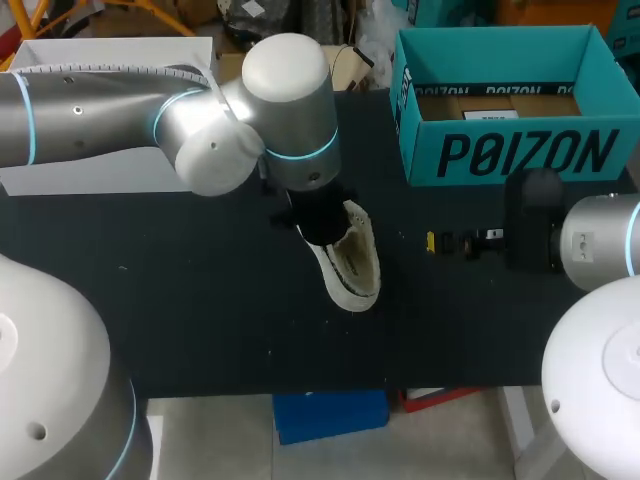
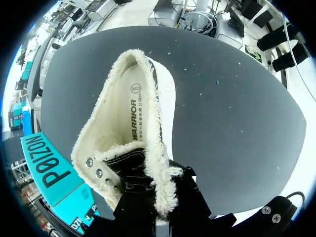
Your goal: Take the shoe out of the shoebox, open the shoe tongue, remove and reinsert the insole, then place the shoe into the shoebox
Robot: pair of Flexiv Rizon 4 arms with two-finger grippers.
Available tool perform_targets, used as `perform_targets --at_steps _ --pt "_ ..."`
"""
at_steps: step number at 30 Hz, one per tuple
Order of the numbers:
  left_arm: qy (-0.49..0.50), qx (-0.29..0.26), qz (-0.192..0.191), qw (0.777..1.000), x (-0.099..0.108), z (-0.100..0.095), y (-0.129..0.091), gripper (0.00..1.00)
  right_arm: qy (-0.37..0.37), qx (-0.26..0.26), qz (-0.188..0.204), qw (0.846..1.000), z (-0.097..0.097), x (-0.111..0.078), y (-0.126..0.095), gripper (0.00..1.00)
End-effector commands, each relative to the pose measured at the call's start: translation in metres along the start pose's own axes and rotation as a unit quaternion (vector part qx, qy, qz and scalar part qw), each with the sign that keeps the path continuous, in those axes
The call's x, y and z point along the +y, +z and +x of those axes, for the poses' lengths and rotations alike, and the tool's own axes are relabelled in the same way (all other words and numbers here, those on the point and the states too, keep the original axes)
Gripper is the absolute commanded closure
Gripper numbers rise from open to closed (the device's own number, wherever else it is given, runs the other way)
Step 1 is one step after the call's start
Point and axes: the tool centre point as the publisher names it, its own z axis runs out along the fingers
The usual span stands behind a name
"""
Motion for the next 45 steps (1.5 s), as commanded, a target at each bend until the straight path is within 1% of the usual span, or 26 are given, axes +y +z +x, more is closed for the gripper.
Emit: perform_targets --at_steps 1,4,5,6,9,11,13,14,16,18,19,22,25,28,29,31,32,34,36,37,45 --pt "0.002 -0.004 -0.019 1.000 0.004 0.004 -0.056 1.00 0.001 0.001 0.001 1.000 -0.001 0.000 0.000 0.00" --pt "-0.005 -0.012 -0.032 0.999 0.011 0.002 -0.082 1.00 0.001 0.001 0.001 1.000 -0.001 0.000 0.000 0.00" --pt "-0.009 -0.016 -0.042 0.999 0.014 0.002 -0.096 1.00 0.001 0.001 0.001 1.000 -0.001 0.000 0.000 0.00" --pt "-0.010 -0.017 -0.045 0.999 0.015 0.002 -0.102 1.00 0.001 0.001 0.001 1.000 -0.001 0.000 0.000 0.00" --pt "-0.022 -0.026 -0.061 0.998 0.026 0.003 -0.136 1.00 0.001 0.001 0.001 1.000 -0.001 0.000 0.000 0.00" --pt "-0.033 -0.021 -0.072 0.997 0.034 0.006 -0.155 1.00 0.001 0.001 0.001 1.000 -0.001 0.000 0.000 0.00" --pt "-0.050 -0.022 -0.079 0.995 0.044 0.011 -0.171 1.00 0.001 0.001 0.001 1.000 -0.001 0.000 0.000 0.00" --pt "-0.064 -0.022 -0.081 0.994 0.051 0.017 -0.182 1.00 0.001 0.001 0.001 1.000 -0.001 0.000 0.000 0.00" --pt "-0.089 -0.028 -0.085 0.992 0.063 0.025 -0.197 1.00 0.001 0.001 0.001 1.000 -0.001 0.000 0.000 0.00" --pt "-0.108 -0.025 -0.086 0.990 0.073 0.034 -0.205 1.00 0.001 0.001 0.001 1.000 -0.001 0.000 0.000 0.00" --pt "-0.123 -0.035 -0.085 0.988 0.081 0.041 -0.211 1.00 0.001 0.001 0.001 1.000 -0.001 0.000 0.000 0.00" --pt "-0.154 -0.039 -0.093 0.983 0.098 0.059 -0.220 1.00 0.001 0.001 0.001 1.000 -0.001 0.000 0.000 0.00" --pt "-0.183 -0.048 -0.102 0.977 0.116 0.081 -0.228 1.00 0.001 0.001 0.001 1.000 -0.001 0.000 0.000 0.00" --pt "-0.215 -0.054 -0.104 0.970 0.134 0.108 -0.232 1.00 0.001 0.001 0.001 1.000 -0.001 0.000 0.000 0.00" --pt "-0.226 -0.065 -0.094 0.968 0.140 0.118 -0.232 1.00 0.001 0.001 0.001 1.000 -0.001 0.000 0.000 0.00" --pt "-0.252 -0.057 -0.101 0.961 0.151 0.141 -0.232 1.00 0.001 0.001 0.001 1.000 -0.001 0.000 0.000 0.00" --pt "-0.265 -0.063 -0.095 0.958 0.156 0.153 -0.232 1.00 0.001 0.001 0.001 1.000 -0.001 0.000 0.000 0.00" --pt "-0.287 -0.064 -0.102 0.950 0.164 0.175 -0.235 1.00 0.001 0.001 0.001 1.000 -0.001 0.000 0.000 0.00" --pt "-0.293 -0.069 -0.092 0.949 0.168 0.190 -0.235 1.00 0.001 0.001 0.001 1.000 -0.001 0.000 0.000 0.00" --pt "-0.293 -0.069 -0.091 0.949 0.170 0.194 -0.234 1.00 0.001 0.001 0.001 1.000 -0.001 0.000 0.000 0.00" --pt "-0.293 -0.069 -0.091 0.949 0.170 0.194 -0.234 1.00 0.001 0.001 0.001 1.000 -0.001 0.000 0.000 0.00"
